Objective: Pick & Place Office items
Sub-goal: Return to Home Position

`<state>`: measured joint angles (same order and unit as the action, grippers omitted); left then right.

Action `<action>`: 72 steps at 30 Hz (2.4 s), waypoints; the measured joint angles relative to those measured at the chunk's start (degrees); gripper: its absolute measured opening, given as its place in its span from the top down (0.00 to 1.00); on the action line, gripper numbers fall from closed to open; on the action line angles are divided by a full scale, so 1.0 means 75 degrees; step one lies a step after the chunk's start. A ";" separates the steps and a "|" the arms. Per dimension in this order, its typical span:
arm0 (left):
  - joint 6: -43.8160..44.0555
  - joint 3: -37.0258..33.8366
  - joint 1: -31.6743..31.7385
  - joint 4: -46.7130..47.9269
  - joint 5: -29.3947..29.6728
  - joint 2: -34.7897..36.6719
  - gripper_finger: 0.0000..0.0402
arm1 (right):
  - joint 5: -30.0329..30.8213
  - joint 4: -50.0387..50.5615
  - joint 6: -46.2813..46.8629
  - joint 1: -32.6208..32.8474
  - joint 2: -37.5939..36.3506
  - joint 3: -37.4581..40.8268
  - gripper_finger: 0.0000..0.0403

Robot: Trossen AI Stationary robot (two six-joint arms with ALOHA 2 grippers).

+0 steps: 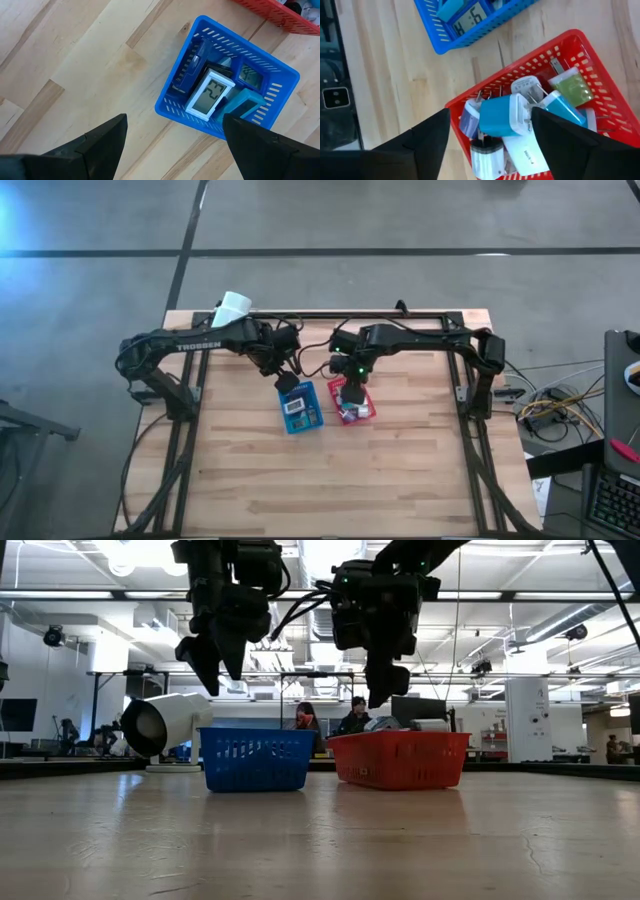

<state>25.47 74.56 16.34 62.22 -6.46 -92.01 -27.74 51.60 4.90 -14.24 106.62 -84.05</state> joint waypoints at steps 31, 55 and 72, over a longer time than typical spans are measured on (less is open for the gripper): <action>-0.2153 0.0270 -0.0046 -0.2556 -0.0203 0.2957 0.17 | 0.5321 -0.0060 0.2386 0.1423 -0.4944 0.1842 0.30; 0.1494 -0.6248 -0.0164 -0.7230 -0.0991 0.5593 0.17 | 0.4683 -0.5643 0.3134 0.1670 -0.6614 0.8671 0.30; 0.1259 -0.9874 -0.0160 -1.1328 -0.0805 0.6226 0.17 | 0.5590 -1.0044 0.2832 0.1661 -0.6469 1.1137 0.30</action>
<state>34.91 0.51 15.14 -22.75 -12.49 -45.31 14.18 -23.73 26.15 -1.78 58.10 -0.52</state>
